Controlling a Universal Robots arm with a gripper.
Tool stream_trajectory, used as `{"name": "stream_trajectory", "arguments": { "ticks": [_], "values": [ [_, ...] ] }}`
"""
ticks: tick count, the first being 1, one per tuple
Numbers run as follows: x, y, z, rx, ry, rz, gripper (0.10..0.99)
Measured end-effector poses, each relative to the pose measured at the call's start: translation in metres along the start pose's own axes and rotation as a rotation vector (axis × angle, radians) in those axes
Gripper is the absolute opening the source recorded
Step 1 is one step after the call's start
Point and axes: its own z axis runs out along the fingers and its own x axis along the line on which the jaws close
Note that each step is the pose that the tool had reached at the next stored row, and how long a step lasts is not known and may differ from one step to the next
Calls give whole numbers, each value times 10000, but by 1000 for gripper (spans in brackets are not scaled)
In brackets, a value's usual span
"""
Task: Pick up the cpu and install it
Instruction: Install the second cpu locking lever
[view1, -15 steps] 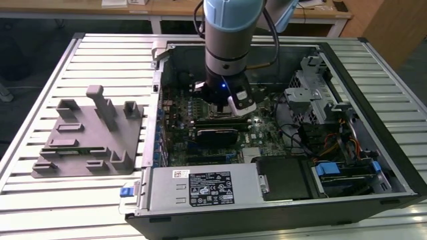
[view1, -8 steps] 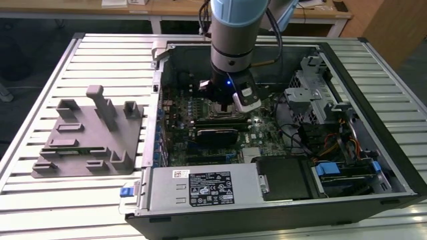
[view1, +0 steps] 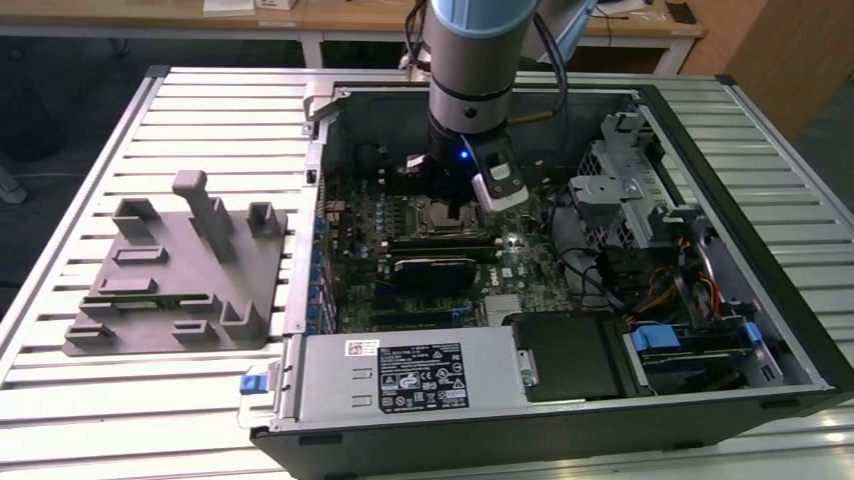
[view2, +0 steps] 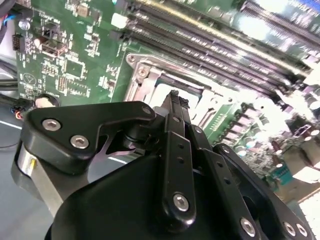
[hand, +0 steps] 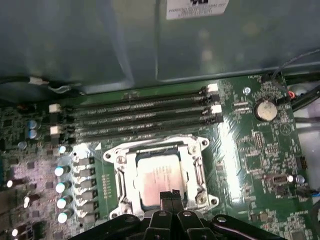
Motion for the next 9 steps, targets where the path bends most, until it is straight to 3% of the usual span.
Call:
{"name": "stream_trajectory", "arguments": {
  "ticks": [4,9],
  "values": [
    [6,103,22,102,-14,-4,106],
    [12,110,35,138,-19,-3,106]
  ]
}}
